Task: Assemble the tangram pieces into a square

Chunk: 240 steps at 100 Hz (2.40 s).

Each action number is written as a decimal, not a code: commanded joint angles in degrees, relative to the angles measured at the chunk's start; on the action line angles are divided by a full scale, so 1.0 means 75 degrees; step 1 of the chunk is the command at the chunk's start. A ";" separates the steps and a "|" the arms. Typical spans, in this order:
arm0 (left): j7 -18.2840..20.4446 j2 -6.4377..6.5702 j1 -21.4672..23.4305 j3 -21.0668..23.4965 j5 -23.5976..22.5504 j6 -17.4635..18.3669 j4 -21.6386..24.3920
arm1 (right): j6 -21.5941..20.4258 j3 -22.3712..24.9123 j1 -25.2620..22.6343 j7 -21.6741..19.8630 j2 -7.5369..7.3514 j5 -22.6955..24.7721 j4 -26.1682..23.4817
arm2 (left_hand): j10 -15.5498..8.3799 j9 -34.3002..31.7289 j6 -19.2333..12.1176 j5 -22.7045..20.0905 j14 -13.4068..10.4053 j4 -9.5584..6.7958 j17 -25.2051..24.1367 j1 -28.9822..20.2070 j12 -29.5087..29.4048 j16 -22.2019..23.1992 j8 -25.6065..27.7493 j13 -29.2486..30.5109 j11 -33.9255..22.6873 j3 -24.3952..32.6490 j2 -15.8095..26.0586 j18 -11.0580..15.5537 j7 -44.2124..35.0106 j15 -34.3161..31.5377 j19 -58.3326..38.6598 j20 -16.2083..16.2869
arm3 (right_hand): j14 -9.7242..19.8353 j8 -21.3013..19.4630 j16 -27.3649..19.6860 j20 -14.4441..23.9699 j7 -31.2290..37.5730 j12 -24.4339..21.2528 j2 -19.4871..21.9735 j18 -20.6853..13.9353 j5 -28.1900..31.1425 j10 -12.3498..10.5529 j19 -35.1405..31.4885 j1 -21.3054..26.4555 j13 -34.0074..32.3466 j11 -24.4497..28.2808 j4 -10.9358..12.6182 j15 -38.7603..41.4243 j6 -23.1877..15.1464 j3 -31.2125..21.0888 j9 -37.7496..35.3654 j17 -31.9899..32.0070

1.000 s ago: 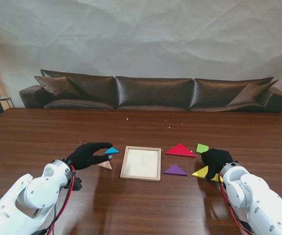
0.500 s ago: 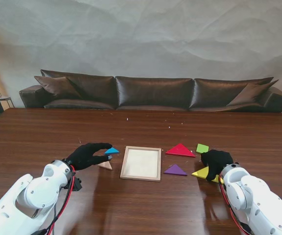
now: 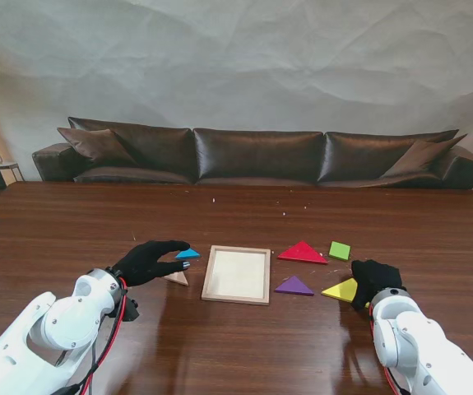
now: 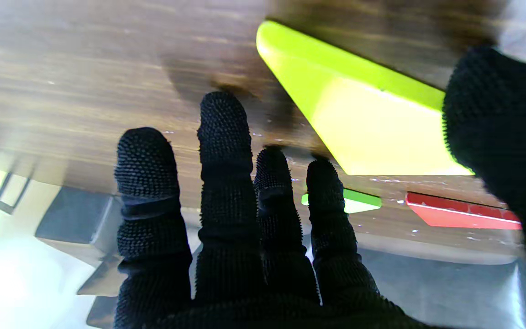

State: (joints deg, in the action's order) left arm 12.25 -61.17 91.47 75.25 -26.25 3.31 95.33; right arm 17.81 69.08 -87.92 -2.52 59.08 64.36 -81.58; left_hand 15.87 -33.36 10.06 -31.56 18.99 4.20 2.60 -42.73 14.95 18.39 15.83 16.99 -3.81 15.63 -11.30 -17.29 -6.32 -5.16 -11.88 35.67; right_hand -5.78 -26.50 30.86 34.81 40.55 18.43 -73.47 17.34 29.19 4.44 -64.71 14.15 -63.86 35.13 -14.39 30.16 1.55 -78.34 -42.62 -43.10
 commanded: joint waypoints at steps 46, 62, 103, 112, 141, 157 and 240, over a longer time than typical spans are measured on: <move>0.0048 -0.0035 0.0058 0.0059 0.0085 0.0240 -0.0004 | 0.1288 -0.0764 0.0159 0.0147 0.0227 -0.0441 -0.0031 | 0.0015 -0.0050 -0.0019 -0.0063 -0.0010 -0.0315 -0.0130 0.0079 0.0054 0.0058 -0.0006 0.0113 -0.0027 -0.0147 0.0128 0.0218 0.0031 -0.0006 0.0179 0.0042 | 0.0021 0.0562 -0.0070 0.0072 0.0082 0.0180 0.0279 0.0212 -0.0482 -0.0013 -0.0079 0.0323 -0.0202 0.0250 0.0064 0.0115 -0.0247 0.0124 0.0155 0.0992; 0.0063 -0.0032 0.0049 0.0023 0.0082 0.0218 0.0008 | 0.1275 -0.0823 0.0208 0.0095 0.0215 -0.0413 0.0007 | 0.0028 -0.0053 -0.0028 -0.0065 -0.0012 -0.0312 -0.0130 0.0075 0.0055 0.0060 -0.0006 0.0124 -0.0027 -0.0166 0.0148 0.0217 0.0031 -0.0010 0.0177 0.0044 | 0.0100 0.0189 -0.0051 0.0057 0.0685 0.0174 0.0179 0.0213 0.0156 -0.0090 -0.0166 0.0678 -0.0429 0.0285 0.0106 0.0254 -0.0593 0.0097 -0.0173 0.0862; 0.0145 -0.0022 -0.0032 -0.0081 0.0157 0.0207 -0.0064 | 0.1263 -0.1044 0.0378 -0.0424 0.0124 -0.0210 0.0079 | 0.0039 -0.0047 -0.0038 -0.0088 -0.0003 -0.0308 -0.0144 0.0039 0.0054 0.0060 -0.0006 0.0117 -0.0022 -0.0286 0.0283 0.0232 0.0026 -0.0004 0.0176 0.0052 | 0.0254 -0.0217 -0.0021 -0.0004 0.0584 0.0136 0.0027 0.0183 0.0181 -0.0145 -0.0306 0.1631 -0.0740 0.0220 0.0207 0.0335 -0.0679 -0.0098 -0.0509 0.0636; 0.0140 -0.0023 -0.0029 -0.0078 0.0162 0.0209 -0.0063 | 0.1289 -0.1054 0.0365 -0.0594 0.0100 -0.0122 0.0021 | 0.0048 -0.0052 -0.0009 -0.0088 -0.0014 -0.0312 -0.0154 0.0008 0.0054 0.0060 -0.0007 0.0114 -0.0023 -0.0311 0.0303 0.0229 0.0027 0.0000 0.0178 0.0053 | 0.0316 -0.0240 0.0032 0.0004 0.0621 0.0149 0.0013 0.0169 0.0310 -0.0121 -0.0356 0.2177 -0.0876 0.0258 0.0291 0.0432 -0.0715 -0.0177 -0.0619 0.0544; 0.0139 -0.0025 -0.0026 -0.0079 0.0182 0.0206 -0.0059 | 0.1163 -0.1061 0.0363 -0.0773 0.0056 0.0104 0.0000 | 0.0067 -0.0092 0.0006 -0.0128 0.0001 -0.0320 -0.0139 -0.0042 0.0057 0.0061 -0.0005 0.0157 -0.0031 -0.0391 0.0331 0.0210 0.0014 -0.0008 0.0177 0.0054 | 0.0472 -0.0964 0.0178 -0.0010 0.1456 0.0180 -0.0293 0.0088 0.1128 -0.0080 -0.0491 0.1981 -0.1122 0.0373 0.0227 0.0834 -0.0645 -0.0168 -0.0880 0.0393; 0.0140 -0.0025 -0.0018 -0.0070 0.0183 0.0211 -0.0054 | 0.0934 -0.1115 0.0414 -0.0848 0.0021 0.0249 0.0065 | 0.0075 -0.0113 0.0008 -0.0141 0.0012 -0.0323 -0.0135 -0.0068 0.0059 0.0062 -0.0005 0.0168 -0.0034 -0.0421 0.0339 0.0206 0.0012 -0.0010 0.0178 0.0053 | 0.0477 -0.1380 0.0190 0.0005 0.1903 0.0241 -0.0340 0.0090 0.1387 -0.0138 -0.0504 0.1771 -0.1064 0.0517 0.0204 0.0822 -0.0838 -0.0155 -0.0891 0.0447; 0.0266 -0.0005 0.0021 -0.0035 0.0234 0.0102 0.0016 | 0.0477 -0.1121 0.0419 -0.0943 -0.0035 0.0492 0.0102 | 0.0119 -0.0205 0.0049 -0.0288 0.0032 -0.0330 -0.0133 -0.0136 0.0067 0.0072 0.0006 0.0241 -0.0047 -0.0507 0.0370 0.0207 -0.0031 -0.0032 0.0180 0.0050 | -0.0827 -0.4750 -0.0854 0.0293 0.4750 0.0043 -0.0957 0.0009 0.2633 0.0568 -0.0498 0.1011 0.1650 0.0022 0.0038 -0.0735 -0.1906 -0.0306 0.0741 0.1233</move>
State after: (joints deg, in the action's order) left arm 12.94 -61.16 91.45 74.87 -24.78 4.30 95.02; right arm 22.14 61.55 -83.60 -8.56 58.65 68.50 -82.13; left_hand 16.60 -34.06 10.15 -33.12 18.99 4.20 2.60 -42.85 14.97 18.39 15.83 17.11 -4.13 13.34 -10.44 -17.29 -6.43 -5.16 -11.88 35.67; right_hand -10.72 -56.06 24.64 35.12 51.17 19.70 -78.63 17.25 38.60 6.28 -65.61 24.32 -49.10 36.95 -12.03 23.40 -6.43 -80.39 -35.30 -42.42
